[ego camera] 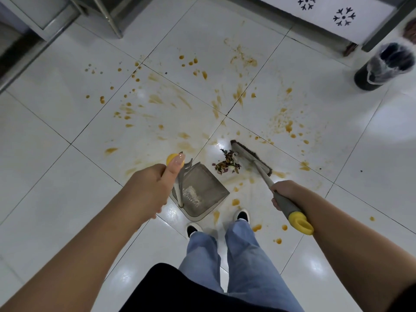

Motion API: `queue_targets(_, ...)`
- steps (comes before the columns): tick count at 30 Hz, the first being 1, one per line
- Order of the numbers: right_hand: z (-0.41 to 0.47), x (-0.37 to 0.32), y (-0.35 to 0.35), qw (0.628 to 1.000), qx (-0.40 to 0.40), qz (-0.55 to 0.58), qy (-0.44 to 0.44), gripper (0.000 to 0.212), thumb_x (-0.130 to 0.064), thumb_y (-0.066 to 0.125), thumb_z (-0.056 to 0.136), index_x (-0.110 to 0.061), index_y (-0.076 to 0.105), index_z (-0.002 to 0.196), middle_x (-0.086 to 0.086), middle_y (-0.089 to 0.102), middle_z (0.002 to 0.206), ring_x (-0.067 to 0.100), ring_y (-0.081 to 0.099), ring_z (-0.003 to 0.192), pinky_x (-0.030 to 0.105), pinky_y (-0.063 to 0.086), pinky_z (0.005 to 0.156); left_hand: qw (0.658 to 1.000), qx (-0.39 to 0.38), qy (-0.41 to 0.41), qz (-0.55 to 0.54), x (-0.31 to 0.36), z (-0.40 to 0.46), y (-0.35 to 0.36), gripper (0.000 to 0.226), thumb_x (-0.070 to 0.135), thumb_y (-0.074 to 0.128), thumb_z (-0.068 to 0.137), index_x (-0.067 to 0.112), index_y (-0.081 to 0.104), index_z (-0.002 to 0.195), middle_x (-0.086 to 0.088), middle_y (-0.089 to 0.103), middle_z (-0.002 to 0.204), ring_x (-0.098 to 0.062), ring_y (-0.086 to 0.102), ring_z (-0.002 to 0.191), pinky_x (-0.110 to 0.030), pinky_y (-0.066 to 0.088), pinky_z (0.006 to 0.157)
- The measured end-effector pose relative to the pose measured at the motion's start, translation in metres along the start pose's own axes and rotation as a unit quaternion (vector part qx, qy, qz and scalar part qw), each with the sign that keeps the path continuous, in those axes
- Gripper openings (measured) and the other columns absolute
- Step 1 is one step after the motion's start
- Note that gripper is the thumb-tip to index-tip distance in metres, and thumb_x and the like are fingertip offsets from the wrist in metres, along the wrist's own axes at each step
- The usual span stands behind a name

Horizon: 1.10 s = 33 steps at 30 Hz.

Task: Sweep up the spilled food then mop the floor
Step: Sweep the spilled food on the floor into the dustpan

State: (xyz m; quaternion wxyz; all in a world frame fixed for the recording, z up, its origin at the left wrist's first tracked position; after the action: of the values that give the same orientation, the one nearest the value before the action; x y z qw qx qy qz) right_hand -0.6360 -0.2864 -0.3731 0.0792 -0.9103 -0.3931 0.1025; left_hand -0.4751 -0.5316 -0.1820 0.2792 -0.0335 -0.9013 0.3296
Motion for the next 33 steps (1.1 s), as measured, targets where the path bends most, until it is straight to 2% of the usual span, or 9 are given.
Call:
queue_targets(6, -0.01, 0.001, 0.02, 0.997, -0.022, -0.075, -0.022, 0.018, -0.008, 0.047, 0.093, -0.001, 0.046, 0.077, 0.015, 0.052, 0.058, 0.025, 0.048, 0.049, 0.03, 0.04, 0.05, 1.0, 0.004, 0.008, -0.01, 0.001, 0.004, 0.002, 0.082, 0.086, 0.02, 0.051, 0.01, 0.048, 0.066, 0.006, 0.045, 0.04, -0.007, 0.039, 0.029, -0.022, 0.038, 0.042)
queue_targets(9, -0.021, 0.016, 0.039, 0.991, -0.04, -0.125, -0.016, 0.02, -0.008, 0.048, 0.09, 0.0, 0.049, 0.072, 0.015, 0.052, 0.06, 0.026, 0.05, 0.056, 0.032, 0.044, 0.06, 1.0, 0.005, 0.01, -0.012, -0.002, 0.005, 0.001, 0.084, 0.087, 0.02, 0.05, 0.01, 0.049, 0.066, 0.007, 0.045, 0.036, -0.005, 0.04, 0.028, -0.022, 0.038, 0.042)
queue_targets(10, -0.025, 0.022, 0.046, 0.989, -0.046, -0.142, -0.009, 0.02, -0.008, 0.048, 0.09, -0.001, 0.05, 0.071, 0.015, 0.053, 0.061, 0.026, 0.05, 0.056, 0.03, 0.045, 0.058, 1.0, 0.005, 0.011, -0.013, -0.004, 0.006, 0.001, 0.084, 0.087, 0.019, 0.05, 0.01, 0.049, 0.066, 0.007, 0.045, 0.036, -0.005, 0.04, 0.028, -0.022, 0.038, 0.042)
queue_targets(13, -0.036, 0.038, 0.065, 0.991, -0.076, -0.112, -0.006, 0.018, -0.009, 0.05, 0.088, -0.009, 0.047, 0.07, 0.008, 0.05, 0.06, 0.017, 0.047, 0.042, 0.016, 0.04, 0.039, 1.0, 0.008, 0.01, -0.017, -0.01, 0.005, -0.002, 0.085, 0.086, 0.02, 0.054, 0.008, 0.05, 0.068, 0.007, 0.045, 0.037, -0.005, 0.04, 0.028, -0.022, 0.038, 0.042)
queue_targets(18, -0.052, 0.045, 0.078, 0.983, -0.113, -0.137, -0.038, 0.021, -0.009, 0.048, 0.09, -0.014, 0.046, 0.07, 0.005, 0.049, 0.061, 0.016, 0.048, 0.046, 0.02, 0.041, 0.043, 1.0, 0.011, 0.009, -0.012, -0.02, -0.001, -0.003, 0.081, 0.083, 0.019, 0.056, 0.009, 0.049, 0.067, 0.006, 0.044, 0.037, -0.006, 0.039, 0.029, -0.022, 0.038, 0.043)
queue_targets(23, -0.069, 0.04, 0.054, 0.967, -0.142, -0.208, -0.023, 0.029, -0.009, 0.042, 0.096, -0.007, 0.046, 0.067, 0.008, 0.05, 0.051, 0.015, 0.046, 0.04, 0.021, 0.039, 0.045, 1.0, 0.015, 0.007, -0.023, -0.028, -0.005, -0.006, 0.076, 0.082, 0.023, 0.059, 0.01, 0.049, 0.065, 0.006, 0.044, 0.041, -0.011, 0.04, 0.033, -0.024, 0.038, 0.046)
queue_targets(26, -0.074, 0.035, 0.024, 0.979, -0.138, -0.148, 0.0, 0.029, -0.019, 0.042, 0.097, -0.005, 0.047, 0.073, 0.007, 0.048, 0.044, 0.013, 0.041, 0.032, 0.016, 0.035, 0.037, 0.999, 0.018, -0.006, -0.04, -0.034, -0.007, -0.009, 0.075, 0.081, 0.025, 0.06, 0.01, 0.05, 0.066, 0.002, 0.046, 0.045, -0.013, 0.039, 0.036, -0.023, 0.037, 0.046)
queue_targets(29, -0.073, 0.028, 0.006, 0.979, -0.116, -0.163, -0.039, 0.021, -0.017, 0.045, 0.094, -0.007, 0.046, 0.075, 0.009, 0.048, 0.049, 0.014, 0.04, 0.036, 0.017, 0.034, 0.039, 0.997, 0.035, -0.031, -0.055, -0.046, -0.011, -0.012, 0.071, 0.075, 0.026, 0.071, 0.009, 0.051, 0.068, 0.001, 0.046, 0.046, -0.013, 0.039, 0.036, -0.022, 0.036, 0.043)
queue_targets(33, -0.07, 0.015, -0.007, 0.983, -0.112, -0.145, -0.023, 0.021, -0.015, 0.046, 0.093, -0.005, 0.045, 0.075, 0.009, 0.048, 0.046, 0.015, 0.041, 0.033, 0.017, 0.036, 0.037, 0.993, 0.046, -0.061, -0.091, -0.069, -0.019, -0.013, 0.069, 0.07, 0.029, 0.078, 0.006, 0.053, 0.071, 0.003, 0.045, 0.042, -0.011, 0.038, 0.034, -0.021, 0.036, 0.04)
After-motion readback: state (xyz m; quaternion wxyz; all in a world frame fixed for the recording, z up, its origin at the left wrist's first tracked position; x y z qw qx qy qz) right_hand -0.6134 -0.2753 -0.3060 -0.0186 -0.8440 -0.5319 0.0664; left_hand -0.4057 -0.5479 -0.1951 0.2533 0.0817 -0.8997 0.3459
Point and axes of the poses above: each hand's wrist, its own z-axis towards the middle knuckle, its own y-axis out of the palm, x = y × z, the point moved 4 cm from there along z, towards the middle knuckle
